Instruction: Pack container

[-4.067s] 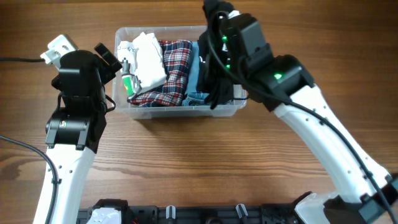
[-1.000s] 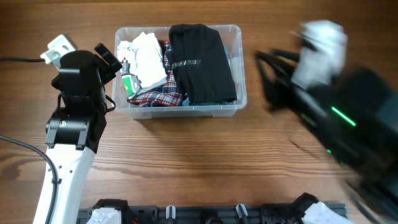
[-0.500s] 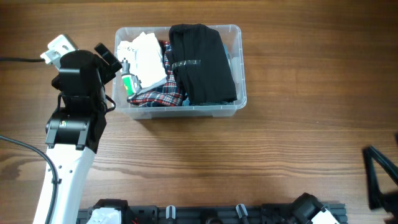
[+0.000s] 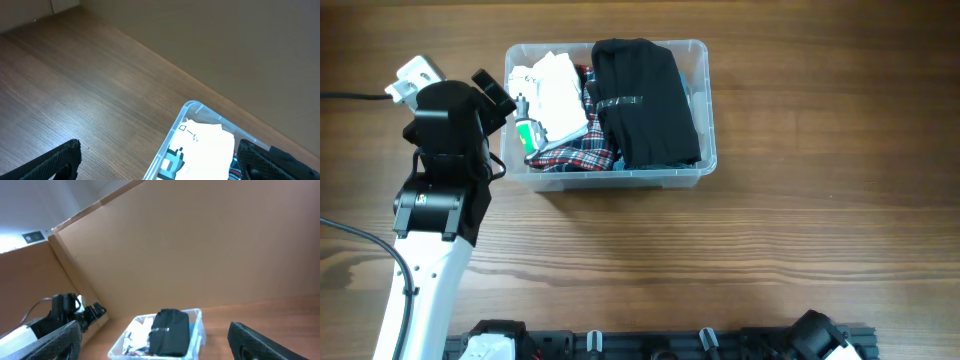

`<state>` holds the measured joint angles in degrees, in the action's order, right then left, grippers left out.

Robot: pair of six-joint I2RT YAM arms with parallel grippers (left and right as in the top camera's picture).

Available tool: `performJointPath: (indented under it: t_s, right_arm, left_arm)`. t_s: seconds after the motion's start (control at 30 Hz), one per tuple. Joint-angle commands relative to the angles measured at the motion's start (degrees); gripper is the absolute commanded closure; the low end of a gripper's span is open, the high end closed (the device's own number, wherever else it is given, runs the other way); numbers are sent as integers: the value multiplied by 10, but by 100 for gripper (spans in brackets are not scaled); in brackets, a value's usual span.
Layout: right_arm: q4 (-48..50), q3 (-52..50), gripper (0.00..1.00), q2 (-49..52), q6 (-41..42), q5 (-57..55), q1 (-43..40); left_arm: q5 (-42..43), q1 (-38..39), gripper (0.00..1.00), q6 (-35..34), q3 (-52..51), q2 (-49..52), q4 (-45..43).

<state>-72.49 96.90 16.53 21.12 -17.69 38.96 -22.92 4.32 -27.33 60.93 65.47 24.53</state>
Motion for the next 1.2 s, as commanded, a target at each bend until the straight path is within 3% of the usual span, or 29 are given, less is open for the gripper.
performJointPath:
  t_s: [0.0, 0.2, 0.8, 1.0, 1.17]
  right_arm:
    - [-20, 0, 5, -20, -2, 0, 3]
    - [-17, 0, 0, -55, -31, 61, 3]
    - [-12, -2, 0, -141, -92, 167, 3]
    - [103, -45, 0, -141, -141, 320, 3]
    - [230, -205, 0, -140, -116, 358, 3]
  left_arm:
    - [-11, -3, 0, 0, -2, 2, 2]
    - [-11, -3, 0, 0, -2, 2, 2]
    - [-11, -3, 0, 0, -2, 2, 2]
    - [-11, -3, 0, 0, -2, 2, 2]
    - [-11, -3, 0, 0, -2, 2, 2]
